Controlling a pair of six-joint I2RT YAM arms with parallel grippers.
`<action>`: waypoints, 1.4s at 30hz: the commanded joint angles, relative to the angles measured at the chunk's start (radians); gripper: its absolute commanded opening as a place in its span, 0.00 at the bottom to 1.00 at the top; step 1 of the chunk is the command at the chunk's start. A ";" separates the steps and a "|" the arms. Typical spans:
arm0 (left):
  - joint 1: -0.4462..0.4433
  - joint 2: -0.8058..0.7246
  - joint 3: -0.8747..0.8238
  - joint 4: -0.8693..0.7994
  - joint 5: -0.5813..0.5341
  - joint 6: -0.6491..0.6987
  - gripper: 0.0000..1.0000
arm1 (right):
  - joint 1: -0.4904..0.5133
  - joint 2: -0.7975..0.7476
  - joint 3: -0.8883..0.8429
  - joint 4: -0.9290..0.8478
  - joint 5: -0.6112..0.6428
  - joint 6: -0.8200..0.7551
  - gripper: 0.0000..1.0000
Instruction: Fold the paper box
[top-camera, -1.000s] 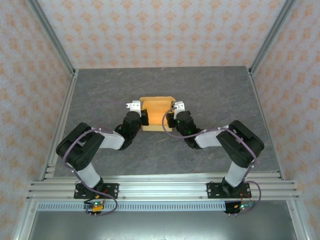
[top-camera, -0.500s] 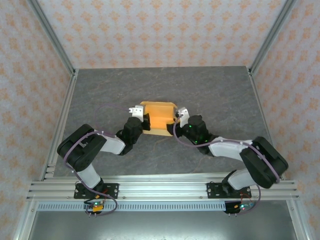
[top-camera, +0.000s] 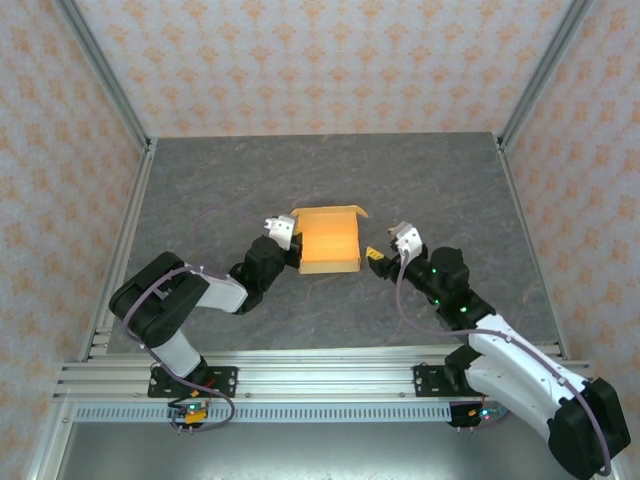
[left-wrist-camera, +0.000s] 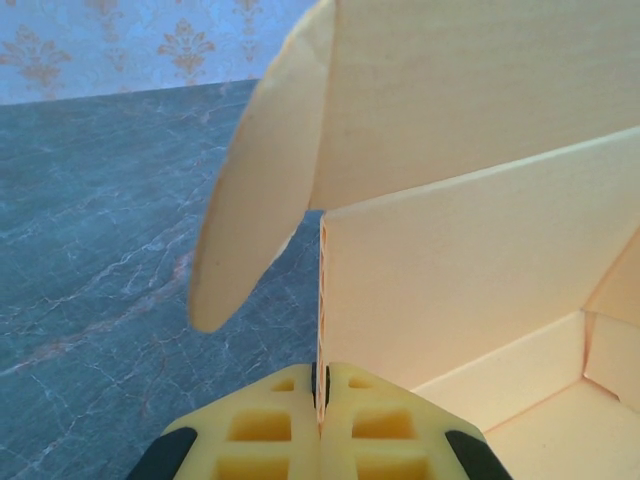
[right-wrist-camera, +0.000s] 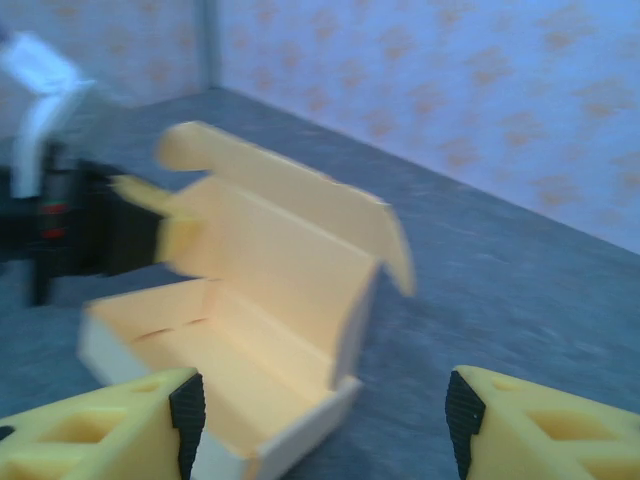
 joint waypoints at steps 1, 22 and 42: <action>-0.008 -0.037 -0.020 -0.050 0.023 0.089 0.00 | -0.085 0.061 0.019 0.048 0.215 0.001 0.67; -0.009 -0.063 -0.011 -0.071 0.108 0.128 0.00 | -0.260 0.762 0.402 -0.065 -0.569 -0.745 0.66; 0.041 -0.031 0.151 -0.220 0.249 0.157 0.02 | -0.172 0.787 0.479 -0.296 -0.635 -0.896 0.61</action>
